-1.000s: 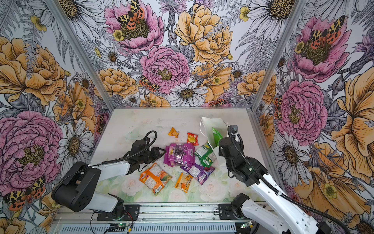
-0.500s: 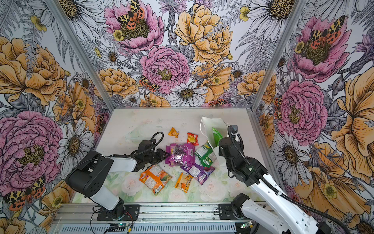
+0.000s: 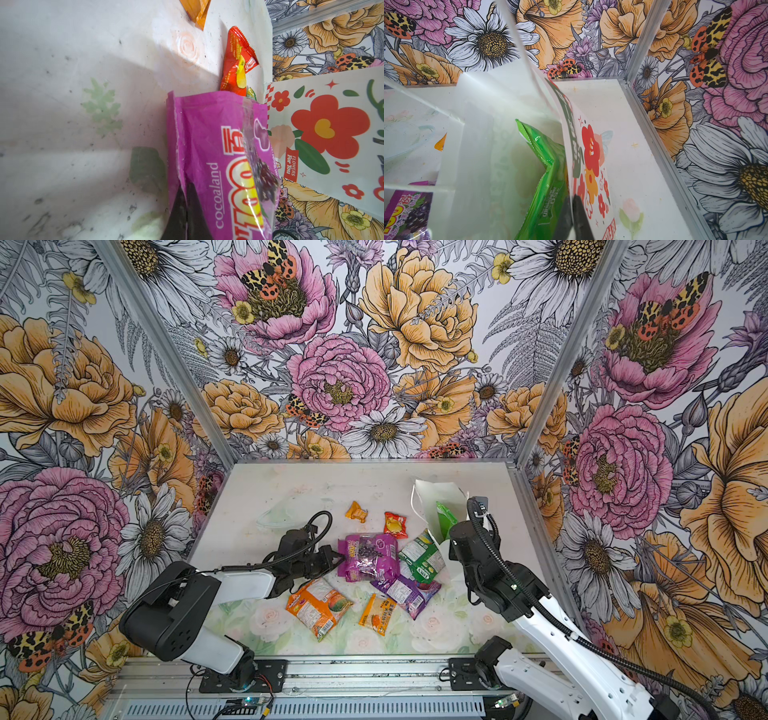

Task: Place the snacks into the paper bag
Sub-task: Pick up the snack from the center of the table.

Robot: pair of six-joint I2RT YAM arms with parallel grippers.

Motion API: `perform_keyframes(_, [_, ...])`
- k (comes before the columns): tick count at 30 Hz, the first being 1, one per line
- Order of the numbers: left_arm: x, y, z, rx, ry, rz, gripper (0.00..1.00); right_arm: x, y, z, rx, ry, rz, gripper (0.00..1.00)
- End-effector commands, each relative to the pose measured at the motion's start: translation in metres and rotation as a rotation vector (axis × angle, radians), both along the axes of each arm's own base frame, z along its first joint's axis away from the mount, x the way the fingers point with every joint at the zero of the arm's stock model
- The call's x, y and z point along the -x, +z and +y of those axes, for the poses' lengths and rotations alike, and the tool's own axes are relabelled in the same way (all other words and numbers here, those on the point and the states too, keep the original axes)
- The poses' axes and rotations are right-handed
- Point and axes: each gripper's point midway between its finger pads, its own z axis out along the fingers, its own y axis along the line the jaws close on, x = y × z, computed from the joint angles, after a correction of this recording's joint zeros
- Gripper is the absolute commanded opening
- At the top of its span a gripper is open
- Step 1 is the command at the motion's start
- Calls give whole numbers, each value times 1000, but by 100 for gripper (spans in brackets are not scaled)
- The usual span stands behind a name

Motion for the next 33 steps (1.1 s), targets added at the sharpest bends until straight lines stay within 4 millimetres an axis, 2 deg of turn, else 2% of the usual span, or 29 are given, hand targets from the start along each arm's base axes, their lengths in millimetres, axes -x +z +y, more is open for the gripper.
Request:
perform_keyframes(1, [-6,23,3,16,25,-86,0,-1,2,1,-18,0,-12,0])
perform_keyframes(6, [-6,56,8,-10,51,-197,0,0,3,0,-22,0,-16,0])
perform_keyframes(13, [0,120,9,23,74,-372,0,0,2,1,-18,4,-12,0])
perform_keyframes(21, [1,169,16,31,101,-467,0,-1,3,6,-30,28,-6,0])
perform_keyframes(33, [5,258,21,70,110,-601,0,-8,2,41,-60,166,58,0])
